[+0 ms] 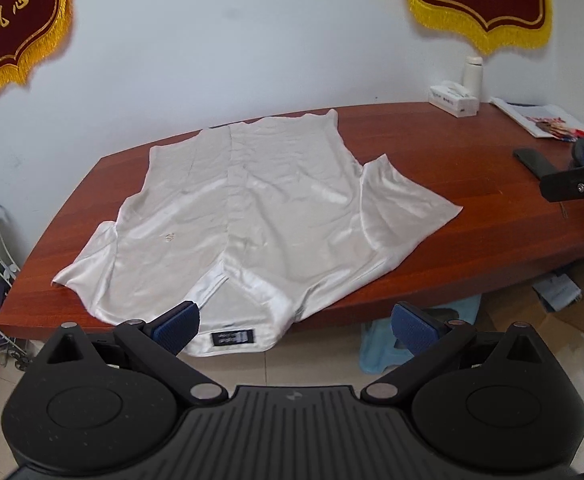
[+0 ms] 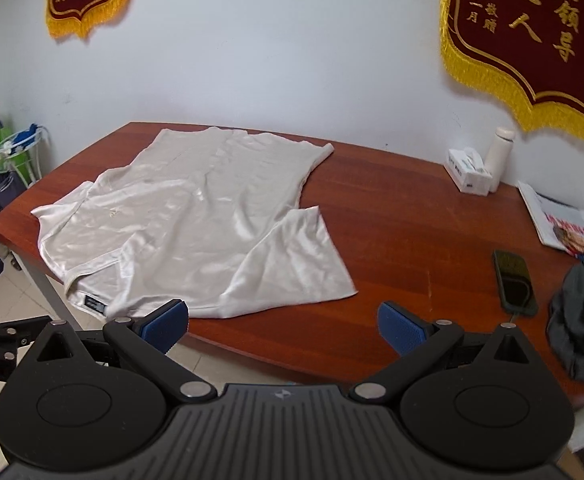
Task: Fold clothes
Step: 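Move both tools toward the white shirt's hem and side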
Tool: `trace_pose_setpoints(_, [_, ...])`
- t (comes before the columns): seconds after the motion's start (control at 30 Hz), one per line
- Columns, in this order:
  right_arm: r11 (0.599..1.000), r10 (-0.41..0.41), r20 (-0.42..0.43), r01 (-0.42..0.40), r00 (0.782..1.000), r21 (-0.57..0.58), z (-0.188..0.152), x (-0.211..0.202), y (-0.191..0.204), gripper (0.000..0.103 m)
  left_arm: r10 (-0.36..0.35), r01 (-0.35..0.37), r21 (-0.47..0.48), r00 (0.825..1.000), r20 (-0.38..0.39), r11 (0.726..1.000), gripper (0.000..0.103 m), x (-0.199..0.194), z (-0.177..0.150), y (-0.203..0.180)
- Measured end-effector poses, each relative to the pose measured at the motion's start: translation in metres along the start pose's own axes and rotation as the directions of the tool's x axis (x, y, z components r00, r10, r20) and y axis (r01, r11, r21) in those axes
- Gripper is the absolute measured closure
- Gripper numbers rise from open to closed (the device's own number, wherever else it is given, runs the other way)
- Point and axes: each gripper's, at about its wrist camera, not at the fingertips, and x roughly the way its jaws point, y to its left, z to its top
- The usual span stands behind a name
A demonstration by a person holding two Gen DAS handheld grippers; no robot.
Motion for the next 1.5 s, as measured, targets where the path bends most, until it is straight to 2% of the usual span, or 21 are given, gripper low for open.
trace_pose_setpoints(0.23, [1.000, 0.021, -0.018, -0.022, 1.000, -0.016, 0.019, 0.012, -0.056, 0.001, 0.035, -0.035, 0.004, 0.999, 0.034, 0.999, 0.000, 0.014, 0.029, -0.048])
trace_pose_setpoints(0.37, [1.000, 0.031, -0.019, -0.031, 0.999, 0.002, 0.039, 0.026, -0.090, 0.001, 0.044, -0.045, 0.041, 0.999, 0.011, 0.998, 0.000, 0.031, 0.043, -0.070])
trace_pose_setpoints(0.67, [0.999, 0.051, -0.022, -0.050, 0.998, 0.010, 0.094, 0.070, -0.143, 0.001, -0.062, 0.061, 0.114, 0.998, 0.008, 0.992, 0.000, 0.081, 0.077, -0.095])
trace_pose_setpoints(0.83, [0.998, 0.067, -0.020, -0.067, 0.998, 0.011, 0.125, 0.093, -0.160, 0.001, -0.087, 0.078, 0.176, 0.995, 0.044, 0.981, 0.000, 0.103, 0.095, -0.101])
trace_pose_setpoints(0.97, [0.997, 0.069, -0.030, -0.070, 0.997, -0.040, 0.151, 0.119, -0.169, 0.001, -0.102, 0.093, 0.189, 0.994, 0.037, 0.977, 0.000, 0.120, 0.108, -0.109])
trace_pose_setpoints(1.13, [0.984, 0.130, -0.046, -0.134, 0.990, -0.116, 0.181, 0.154, -0.178, 0.001, -0.127, 0.123, 0.169, 0.992, 0.015, 0.978, 0.001, 0.143, 0.115, -0.126])
trace_pose_setpoints(1.2, [0.976, 0.161, -0.056, -0.167, 0.985, -0.140, 0.191, 0.170, -0.181, 0.001, -0.119, 0.117, 0.179, 0.993, -0.003, 0.977, 0.007, 0.155, 0.115, -0.138])
trace_pose_setpoints(1.23, [0.971, 0.178, -0.062, -0.185, 0.982, -0.150, 0.197, 0.178, -0.183, 0.001, -0.115, 0.116, 0.183, 0.993, -0.015, 0.976, 0.016, 0.161, 0.115, -0.145])
trace_pose_setpoints(1.3, [0.958, 0.213, -0.071, -0.223, 0.974, -0.178, 0.205, 0.194, -0.186, 0.001, -0.117, 0.122, 0.179, 0.992, -0.037, 0.976, 0.024, 0.174, 0.113, -0.158])
trace_pose_setpoints(1.37, [0.944, 0.246, -0.081, -0.258, 0.966, -0.204, 0.211, 0.209, -0.189, 0.001, -0.115, 0.125, 0.178, 0.991, -0.063, 0.976, 0.046, 0.188, 0.111, -0.170])
trace_pose_setpoints(1.43, [0.928, 0.283, -0.095, -0.297, 0.955, -0.226, 0.213, 0.222, -0.191, 0.001, -0.114, 0.130, 0.176, 0.989, -0.099, 0.976, 0.060, 0.206, 0.107, -0.185])
trace_pose_setpoints(1.5, [0.902, 0.327, -0.122, -0.348, 0.937, -0.255, 0.209, 0.235, -0.191, 0.001, -0.113, 0.132, 0.168, 0.987, -0.118, 0.977, 0.063, 0.218, 0.104, -0.194])
